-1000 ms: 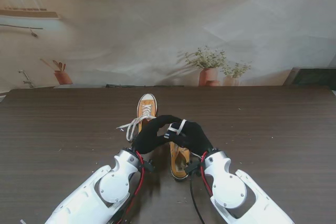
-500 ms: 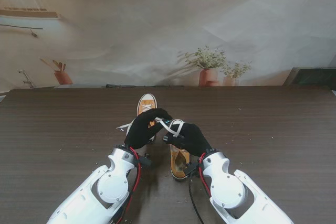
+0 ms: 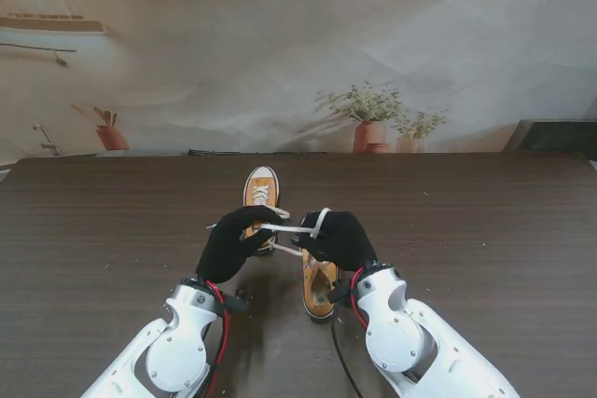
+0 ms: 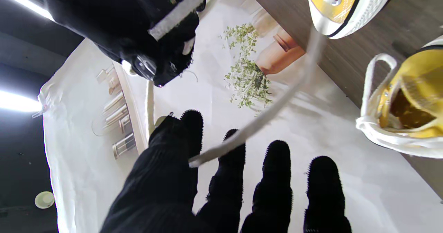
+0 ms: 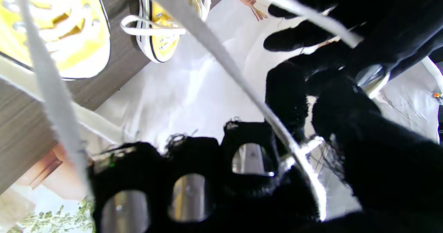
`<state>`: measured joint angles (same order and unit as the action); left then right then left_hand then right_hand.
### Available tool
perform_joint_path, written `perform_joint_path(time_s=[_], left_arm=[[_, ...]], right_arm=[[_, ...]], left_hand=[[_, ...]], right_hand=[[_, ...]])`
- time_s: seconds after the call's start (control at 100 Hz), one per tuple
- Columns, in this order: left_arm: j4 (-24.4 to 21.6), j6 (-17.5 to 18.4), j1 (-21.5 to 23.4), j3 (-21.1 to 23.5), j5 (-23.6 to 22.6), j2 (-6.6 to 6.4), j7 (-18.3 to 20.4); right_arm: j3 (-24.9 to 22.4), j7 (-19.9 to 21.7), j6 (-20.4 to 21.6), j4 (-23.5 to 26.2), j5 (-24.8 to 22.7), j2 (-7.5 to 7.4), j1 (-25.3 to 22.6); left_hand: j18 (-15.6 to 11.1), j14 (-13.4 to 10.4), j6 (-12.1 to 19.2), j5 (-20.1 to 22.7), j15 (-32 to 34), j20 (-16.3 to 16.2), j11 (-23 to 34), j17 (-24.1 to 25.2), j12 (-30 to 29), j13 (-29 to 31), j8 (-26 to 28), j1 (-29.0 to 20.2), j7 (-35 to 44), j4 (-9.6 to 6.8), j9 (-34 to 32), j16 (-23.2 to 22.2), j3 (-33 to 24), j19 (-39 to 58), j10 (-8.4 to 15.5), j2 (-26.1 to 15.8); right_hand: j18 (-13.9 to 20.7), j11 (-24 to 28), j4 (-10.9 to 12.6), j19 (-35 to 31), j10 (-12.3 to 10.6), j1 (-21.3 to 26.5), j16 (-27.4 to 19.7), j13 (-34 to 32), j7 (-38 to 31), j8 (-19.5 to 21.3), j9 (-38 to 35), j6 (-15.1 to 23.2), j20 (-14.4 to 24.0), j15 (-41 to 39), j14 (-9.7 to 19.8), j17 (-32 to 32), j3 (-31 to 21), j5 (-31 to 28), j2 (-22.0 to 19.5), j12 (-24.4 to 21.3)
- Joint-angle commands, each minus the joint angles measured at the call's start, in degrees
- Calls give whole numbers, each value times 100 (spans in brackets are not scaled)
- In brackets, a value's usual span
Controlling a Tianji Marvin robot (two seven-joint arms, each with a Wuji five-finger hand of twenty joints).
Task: Tie the shoelaces into a bow on the shoes
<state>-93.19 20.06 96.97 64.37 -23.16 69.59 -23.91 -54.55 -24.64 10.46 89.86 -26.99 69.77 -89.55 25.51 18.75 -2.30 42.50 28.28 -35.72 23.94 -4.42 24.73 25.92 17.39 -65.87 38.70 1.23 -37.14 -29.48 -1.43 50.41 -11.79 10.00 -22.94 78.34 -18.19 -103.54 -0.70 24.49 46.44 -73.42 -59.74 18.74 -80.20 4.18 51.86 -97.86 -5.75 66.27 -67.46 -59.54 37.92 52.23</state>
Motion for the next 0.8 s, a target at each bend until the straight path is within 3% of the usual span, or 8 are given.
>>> perform_joint_path(time_s=[0.0, 0.18, 0.35, 0.41, 0.46, 0.61, 0.79], left_arm=[[-71, 107, 177, 29, -62, -46, 52], [-207, 188, 533, 135, -189, -88, 53], [-239, 231, 758, 158, -7, -157, 395], [-193, 223, 781, 151, -63, -172, 412], [-159, 196, 797, 149, -100, -176, 406], [-100, 102, 831, 181, -96, -175, 400], [-126, -88, 875, 405, 173, -159, 490]], right_arm=[[25, 3, 35, -38, -90, 15, 82], [141, -218, 80, -223, -212, 62, 224], [212, -473, 116, -351, -166, 151, 314], [212, -501, 124, -361, -103, 173, 321], [212, -534, 135, -369, -56, 191, 325], [187, -544, 243, -375, 20, 205, 320], [130, -642, 566, -448, 1, 220, 338]], left_hand=[[159, -4, 101, 52, 80, 67, 26, -49, 138, 144, 104, -151, 5, -34, -65, -53, 171, 66, -23, -215], [180, 15, 87, 88, 85, 90, 11, -61, 143, 169, 109, -113, -51, -48, -119, -50, 157, 88, -40, -199], [164, 45, -18, 85, -7, 202, -86, 27, 127, 83, 66, 260, -388, -92, -46, -13, 141, -30, -63, -123], [158, 39, -22, 63, -30, 210, -110, 44, 123, 59, 54, 320, -468, -97, -10, -9, 144, -40, -66, -123], [150, 40, -42, 36, -78, 243, -157, 60, 115, 21, 149, 440, -799, -103, 59, -10, 52, -113, -66, -78], [18, -2, -260, -615, -299, 256, -419, 279, 13, -366, -63, 989, -1937, -140, 716, 25, -43, -417, -72, -247], [-204, -125, -395, -1305, -599, 249, -676, 563, -85, -834, -287, 1282, -2520, -210, 1412, 75, -41, -914, -16, -139]], right_hand=[[-26, 152, 18, -1362, 58, 45, -14, -161, -110, 71, -291, 95, -17, -305, 251, 122, -101, 45, -10, 7], [-28, 274, 3, -1398, 49, -42, 37, -150, -106, 22, -303, 125, -5, -364, 125, 114, -180, -7, 40, 18], [-80, 453, -8, -1570, 65, -51, 164, -143, -125, -24, -299, 53, 108, -493, 88, 119, -263, -37, 87, 14], [-58, 523, -7, -1642, 90, -23, 245, -141, -137, -33, -303, 4, 180, -526, 64, 129, -281, -50, 97, 2], [-100, 609, -10, -1643, 120, -19, 397, -136, -144, -51, -294, -30, 508, -548, 11, 152, -287, -55, 111, -18], [-121, 690, -2, -1643, 143, 19, 541, -134, -143, -62, -296, -114, 794, -587, -18, 176, -304, -66, 129, -26], [-136, 701, -7, -1643, 130, 26, 589, -140, -151, -66, -293, -97, 895, -555, 1, 180, -302, -58, 148, -41]])
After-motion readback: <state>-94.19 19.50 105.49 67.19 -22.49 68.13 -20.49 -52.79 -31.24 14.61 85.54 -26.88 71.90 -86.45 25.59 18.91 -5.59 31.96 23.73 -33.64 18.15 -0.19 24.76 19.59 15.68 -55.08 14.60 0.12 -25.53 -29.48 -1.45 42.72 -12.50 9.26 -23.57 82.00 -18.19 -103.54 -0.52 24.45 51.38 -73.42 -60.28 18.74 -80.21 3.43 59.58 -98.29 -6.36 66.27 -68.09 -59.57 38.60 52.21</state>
